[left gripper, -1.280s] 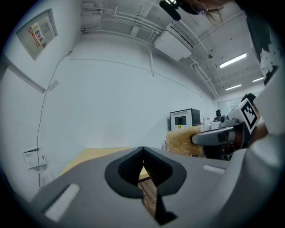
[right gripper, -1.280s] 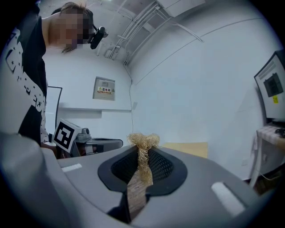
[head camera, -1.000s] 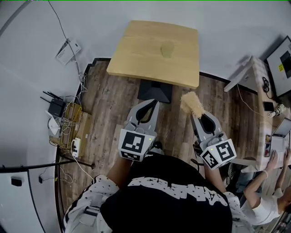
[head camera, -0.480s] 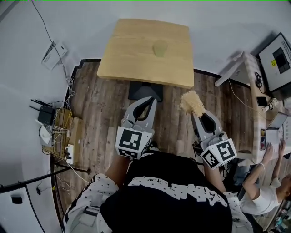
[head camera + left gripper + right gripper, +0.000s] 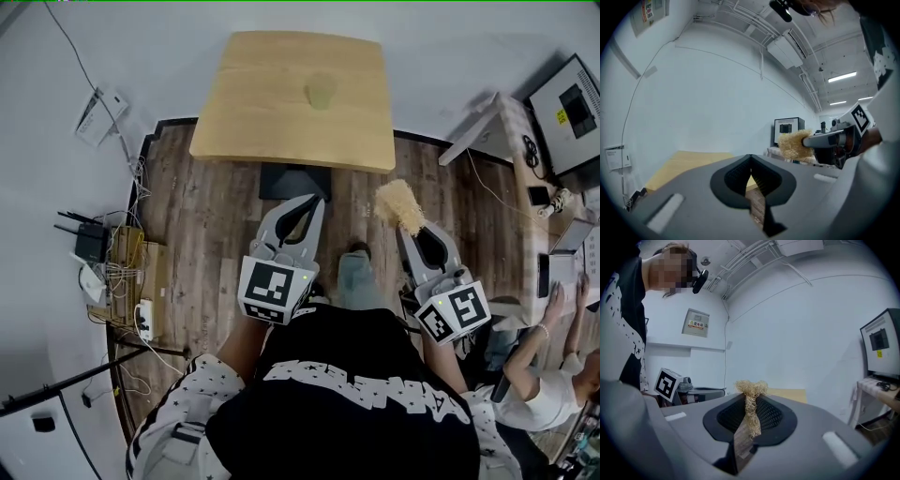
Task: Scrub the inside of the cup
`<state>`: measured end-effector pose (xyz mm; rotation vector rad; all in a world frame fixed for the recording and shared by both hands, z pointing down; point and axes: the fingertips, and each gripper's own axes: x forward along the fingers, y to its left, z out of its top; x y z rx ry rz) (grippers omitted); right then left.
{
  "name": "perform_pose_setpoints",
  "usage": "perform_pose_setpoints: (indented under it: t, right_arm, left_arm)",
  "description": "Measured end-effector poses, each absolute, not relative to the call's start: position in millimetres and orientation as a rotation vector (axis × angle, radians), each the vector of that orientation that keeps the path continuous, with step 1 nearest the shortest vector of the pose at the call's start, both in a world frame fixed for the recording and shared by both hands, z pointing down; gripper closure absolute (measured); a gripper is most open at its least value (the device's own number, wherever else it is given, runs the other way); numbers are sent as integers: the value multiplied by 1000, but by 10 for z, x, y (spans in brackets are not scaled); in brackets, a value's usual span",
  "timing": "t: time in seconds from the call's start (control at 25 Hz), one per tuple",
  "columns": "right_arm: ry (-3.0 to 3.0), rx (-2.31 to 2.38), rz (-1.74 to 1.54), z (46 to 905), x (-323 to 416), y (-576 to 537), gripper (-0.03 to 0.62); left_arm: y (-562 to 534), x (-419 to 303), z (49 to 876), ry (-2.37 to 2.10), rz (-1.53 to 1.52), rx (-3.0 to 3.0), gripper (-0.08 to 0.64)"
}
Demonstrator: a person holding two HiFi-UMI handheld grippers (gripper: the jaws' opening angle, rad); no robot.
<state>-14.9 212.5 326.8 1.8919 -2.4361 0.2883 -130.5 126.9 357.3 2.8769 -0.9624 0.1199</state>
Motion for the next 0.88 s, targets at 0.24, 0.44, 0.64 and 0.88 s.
perform_pose_setpoints:
  t: [0.24, 0.44, 0.64, 0.88]
  right_arm:
    - [-2440, 1897, 290, 3241, -23, 2016, 523]
    - [-2496, 1846, 275, 3224, 22, 1778, 523]
    - [-2557, 1807, 306, 3296, 72, 1491, 523]
    - [-2607, 1764, 322, 3353, 98, 1100, 523]
  left_arm:
    - [1223, -1235, 3438, -972, 120, 2913, 558]
    - [1062, -1309, 3486, -1052, 122, 2866, 557]
    - [861, -1339, 3516, -1133, 165, 2840, 557]
    - [553, -1347, 3510, -1180, 198, 2833, 557]
